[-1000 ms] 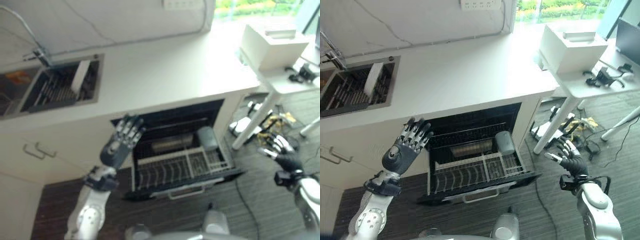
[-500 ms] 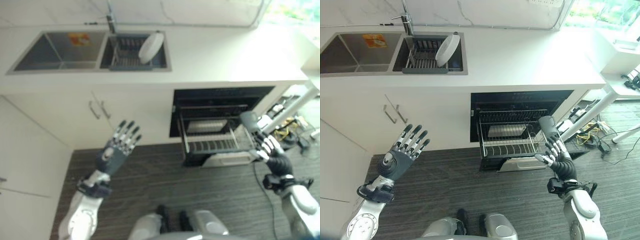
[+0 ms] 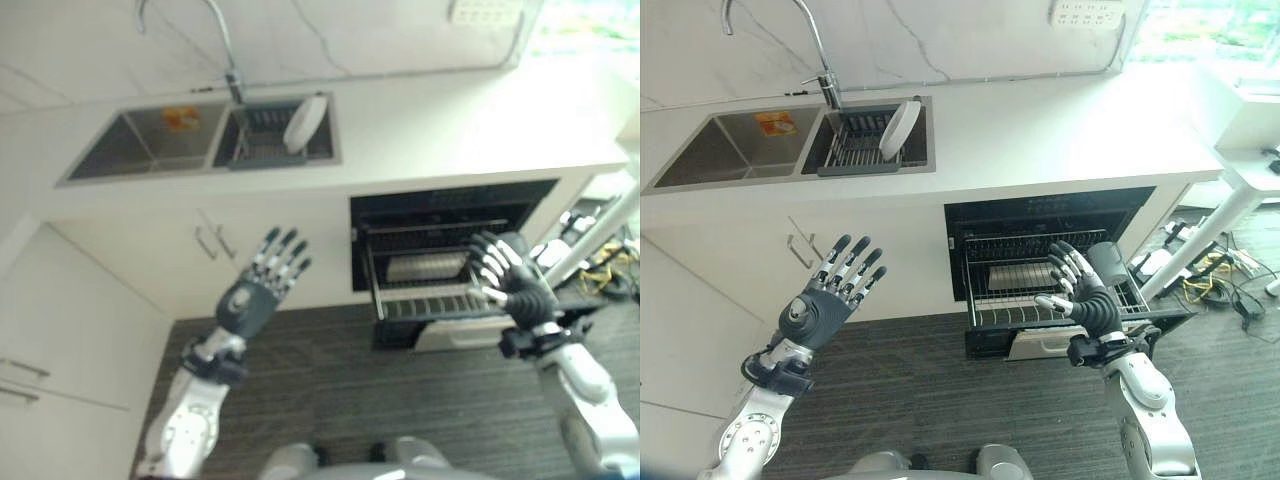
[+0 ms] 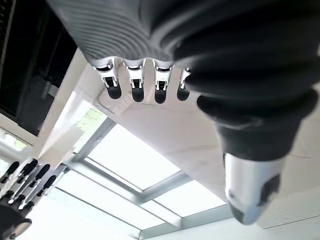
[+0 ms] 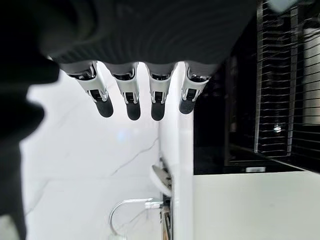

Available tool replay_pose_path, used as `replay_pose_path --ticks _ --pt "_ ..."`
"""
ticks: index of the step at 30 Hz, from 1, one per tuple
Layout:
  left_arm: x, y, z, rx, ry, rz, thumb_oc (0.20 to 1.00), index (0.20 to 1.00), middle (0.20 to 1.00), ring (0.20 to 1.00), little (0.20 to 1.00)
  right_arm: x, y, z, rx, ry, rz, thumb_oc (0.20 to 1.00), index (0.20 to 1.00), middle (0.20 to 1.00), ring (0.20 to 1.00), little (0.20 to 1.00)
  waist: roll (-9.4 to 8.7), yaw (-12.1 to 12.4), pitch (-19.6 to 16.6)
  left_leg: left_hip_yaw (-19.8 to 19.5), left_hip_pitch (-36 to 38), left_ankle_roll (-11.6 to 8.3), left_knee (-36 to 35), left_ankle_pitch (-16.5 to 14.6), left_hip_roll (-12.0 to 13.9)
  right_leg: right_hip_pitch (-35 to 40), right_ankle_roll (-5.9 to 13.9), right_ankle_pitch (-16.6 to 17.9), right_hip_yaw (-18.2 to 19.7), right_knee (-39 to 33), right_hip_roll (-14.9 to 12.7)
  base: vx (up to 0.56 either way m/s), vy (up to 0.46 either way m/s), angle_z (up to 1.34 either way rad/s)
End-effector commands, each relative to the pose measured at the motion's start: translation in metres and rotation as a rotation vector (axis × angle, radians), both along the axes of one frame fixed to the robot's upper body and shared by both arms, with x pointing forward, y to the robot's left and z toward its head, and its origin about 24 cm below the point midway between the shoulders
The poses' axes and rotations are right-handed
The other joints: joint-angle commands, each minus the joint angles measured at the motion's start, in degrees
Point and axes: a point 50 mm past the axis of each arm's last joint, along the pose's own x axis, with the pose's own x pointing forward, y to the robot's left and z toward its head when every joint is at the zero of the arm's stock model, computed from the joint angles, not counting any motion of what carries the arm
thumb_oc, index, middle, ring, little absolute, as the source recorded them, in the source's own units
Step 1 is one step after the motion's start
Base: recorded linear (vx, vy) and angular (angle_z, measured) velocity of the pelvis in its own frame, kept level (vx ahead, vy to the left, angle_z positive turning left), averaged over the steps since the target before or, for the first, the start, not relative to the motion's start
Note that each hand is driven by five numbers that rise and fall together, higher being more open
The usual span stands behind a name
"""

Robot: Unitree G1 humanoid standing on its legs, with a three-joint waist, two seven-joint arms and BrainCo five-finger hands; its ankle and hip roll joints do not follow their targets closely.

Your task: Place the dishes in the dishwasher.

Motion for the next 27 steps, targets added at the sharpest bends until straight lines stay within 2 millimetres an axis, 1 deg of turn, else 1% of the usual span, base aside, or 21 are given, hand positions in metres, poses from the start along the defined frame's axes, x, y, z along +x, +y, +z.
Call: replay_pose_path --ticks 1,2,3,5,6,8,11,12,13,15,16,17,18,20,21,22,23,24,25,26,27 --pt "0.003 0.009 0.021 -0.025 -0.122 0.019 1.000 1.000 1.000 1.000 1.000 0.006 -0.009 0.025 -0.051 -0.129 -0.001 1.000 1.000 1.000 1.000 1.000 3.26 -0.42 1.50 -1.11 -1.14 -3.33 -2.52 0.67 6.81 0.96 6.96 1.05 3.69 -1.77 -0.92 0.22 0.362 0.37" --pt "0.003 0.011 0.020 -0.039 -0.119 0.028 1.000 1.000 1.000 1.000 1.000 0.005 -0.009 0.026 -0.061 -0.126 0.006 1.000 1.000 1.000 1.000 1.000 3.95 0.09 1.27 -3.04 -3.95 -4.20 -2.52 1.86 7.80 1.33 7.11 0.27 3.64 -1.77 -1.01 0.29 0.433 0.20" --pt "0.003 0.011 0.018 -0.053 -0.117 0.034 1.000 1.000 1.000 1.000 1.000 0.005 -0.009 0.026 -0.075 -0.123 0.017 1.000 1.000 1.000 1.000 1.000 4.25 0.66 1.12 -4.13 -5.35 -4.72 -2.52 2.73 8.13 1.73 7.27 -0.14 3.45 -1.77 -1.63 0.27 0.364 -0.06" --pt "0.002 0.011 0.014 -0.068 -0.109 0.041 1.000 1.000 1.000 1.000 1.000 0.007 -0.009 0.025 -0.084 -0.114 0.021 1.000 1.000 1.000 1.000 1.000 4.66 1.06 0.59 -3.51 -6.22 -5.07 -2.52 2.70 9.20 2.15 7.66 -0.62 2.47 -1.77 -2.90 0.24 0.366 -0.58" --pt "0.001 0.012 0.014 -0.077 -0.102 0.040 1.000 1.000 1.000 1.000 1.000 0.006 -0.011 0.026 -0.086 -0.110 0.013 1.000 1.000 1.000 1.000 1.000 4.76 1.01 0.42 -2.74 -5.92 -4.81 -2.52 2.68 9.33 2.42 7.89 -0.57 2.02 -1.77 -3.42 0.24 0.424 -0.70" --pt "-0.001 0.013 0.017 -0.071 -0.105 0.031 1.000 1.000 1.000 1.000 1.000 0.001 -0.015 0.027 -0.063 -0.116 0.001 1.000 1.000 1.000 1.000 1.000 4.18 1.01 -0.45 -3.17 -4.01 -3.25 -2.52 0.25 6.66 2.94 9.35 0.23 2.02 -1.77 -5.60 0.23 0.390 -0.48" --pt "-0.001 0.017 0.021 -0.064 -0.114 0.015 1.000 1.000 1.000 1.000 1.000 -0.003 -0.017 0.028 -0.058 -0.132 -0.039 1.000 1.000 1.000 1.000 1.000 3.29 0.98 -1.20 -2.77 -2.32 -1.69 -2.52 -1.78 4.30 2.86 11.30 1.61 1.93 -1.77 -7.99 0.16 0.262 -0.26" --pt "0.000 0.018 0.022 -0.059 -0.117 0.013 1.000 1.000 1.000 1.000 1.000 -0.003 -0.018 0.029 -0.051 -0.137 -0.053 1.000 1.000 1.000 1.000 1.000 3.01 0.94 -1.34 -2.74 -1.97 -1.17 -2.52 -2.28 3.62 2.82 11.83 2.43 1.88 -1.77 -8.63 0.18 0.280 0.02" --pt "0.002 0.018 0.024 -0.049 -0.119 0.004 1.000 1.000 1.000 1.000 1.000 -0.002 -0.020 0.029 -0.037 -0.144 -0.080 1.000 1.000 1.000 1.000 1.000 2.58 1.00 -1.65 -2.74 -1.59 -0.33 -2.52 -2.90 2.62 2.83 12.52 4.05 1.83 -1.77 -9.38 0.15 0.248 0.23" --pt "0.003 0.017 0.026 -0.033 -0.125 -0.011 1.000 1.000 1.000 1.000 1.000 0.000 -0.021 0.029 -0.021 -0.149 -0.107 1.000 1.000 1.000 1.000 1.000 2.26 1.20 -1.91 -3.10 -1.32 0.85 -2.52 -3.62 1.33 2.95 13.15 6.28 1.99 -1.77 -9.74 0.15 0.263 0.28" --pt "0.004 0.016 0.027 -0.027 -0.127 -0.023 1.000 1.000 1.000 1.000 1.000 0.001 -0.019 0.028 -0.016 -0.151 -0.118 1.000 1.000 1.000 1.000 1.000 2.25 1.37 -2.10 -3.13 -1.19 1.61 -2.52 -4.02 0.65 3.36 13.30 8.49 1.83 -1.77 -9.78 0.13 0.232 0.15" --pt "0.004 0.015 0.027 -0.026 -0.127 -0.028 1.000 1.000 1.000 1.000 1.000 0.002 -0.019 0.028 -0.015 -0.152 -0.122 1.000 1.000 1.000 1.000 1.000 2.23 1.41 -2.13 -3.11 -1.15 1.90 -2.52 -4.17 0.43 3.50 13.34 9.21 1.79 -1.77 -9.76 0.12 0.210 0.05" --pt "0.006 0.014 0.028 -0.021 -0.126 -0.036 1.000 1.000 1.000 1.000 1.000 0.003 -0.018 0.027 -0.014 -0.152 -0.132 1.000 1.000 1.000 1.000 1.000 2.27 1.42 -2.26 -3.04 -1.05 2.31 -2.52 -4.45 0.11 3.74 13.33 11.10 1.50 -1.77 -9.46 0.10 0.182 -0.02" --pt "0.007 0.013 0.030 -0.021 -0.122 -0.042 1.000 1.000 1.000 1.000 1.000 0.003 -0.018 0.027 -0.010 -0.151 -0.139 1.000 1.000 1.000 1.000 1.000 2.92 1.24 -2.25 -3.15 -0.74 2.93 -2.52 -4.91 0.14 4.26 13.18 14.48 0.26 -1.77 -8.26 0.11 0.193 -0.03" --pt "0.007 0.013 0.030 -0.019 -0.120 -0.043 1.000 1.000 1.000 1.000 1.000 0.003 -0.019 0.026 -0.006 -0.153 -0.137 1.000 1.000 1.000 1.000 1.000 3.38 1.46 -2.03 -3.17 -0.42 3.17 -2.52 -5.21 0.36 4.27 12.87 15.49 -1.44 -0.66 -7.67 0.09 0.178 -0.03" --pt "0.006 0.014 0.031 -0.015 -0.118 -0.026 1.000 1.000 1.000 1.000 1.000 0.004 -0.016 0.026 -0.003 -0.154 -0.117 1.000 1.000 1.000 1.000 1.000 3.68 2.01 -1.84 -2.49 -0.02 3.28 -2.52 -5.45 0.82 3.73 12.52 15.06 -3.73 1.39 -7.18 0.08 0.165 -0.34" --pt "0.005 0.016 0.032 -0.023 -0.118 -0.011 1.000 1.000 1.000 1.000 1.000 0.004 -0.016 0.028 -0.008 -0.157 -0.098 1.000 1.000 1.000 1.000 1.000 3.59 1.59 -1.66 -1.91 0.22 3.64 -2.52 -5.44 0.70 3.00 12.13 12.58 -2.39 1.39 -2.75 0.07 0.123 -0.59" --pt "0.007 0.015 0.034 -0.030 -0.124 -0.016 1.000 1.000 1.000 1.000 1.000 0.005 -0.018 0.031 -0.014 -0.162 -0.096 1.000 1.000 1.000 1.000 1.000 2.72 0.82 -1.64 -2.07 0.61 3.71 -2.52 -5.49 -1.10 2.55 10.84 11.59 0.16 -1.77 2.01 0.03 0.038 -0.72" --pt "0.010 0.014 0.035 -0.026 -0.142 -0.015 1.000 1.000 1.000 1.000 1.000 0.007 -0.021 0.035 -0.012 -0.178 -0.094 1.000 1.000 1.000 1.000 1.000 1.59 1.20 -1.45 -1.84 1.25 3.52 -2.52 -5.74 -2.88 -0.11 9.53 10.45 -3.46 -1.77 1.47 0.03 -0.050 -0.32" --pt "0.012 0.015 0.034 -0.023 -0.149 -0.005 1.000 1.000 1.000 1.000 1.000 0.008 -0.020 0.033 -0.016 -0.181 -0.090 1.000 1.000 1.000 1.000 1.000 1.65 1.78 -1.31 -0.88 1.57 3.24 -2.52 -5.77 -2.59 -0.44 9.33 10.73 -7.47 -1.77 -0.93 0.04 -0.137 -0.20" --pt "0.012 0.016 0.032 -0.039 -0.144 0.004 1.000 1.000 1.000 1.000 1.000 0.008 -0.020 0.031 -0.015 -0.178 -0.094 1.000 1.000 1.000 1.000 1.000 2.02 0.95 -1.14 -1.06 2.29 3.03 -2.52 -5.83 -2.75 -0.86 8.93 9.90 -5.60 -1.77 -0.18 0.08 -0.181 -0.24"
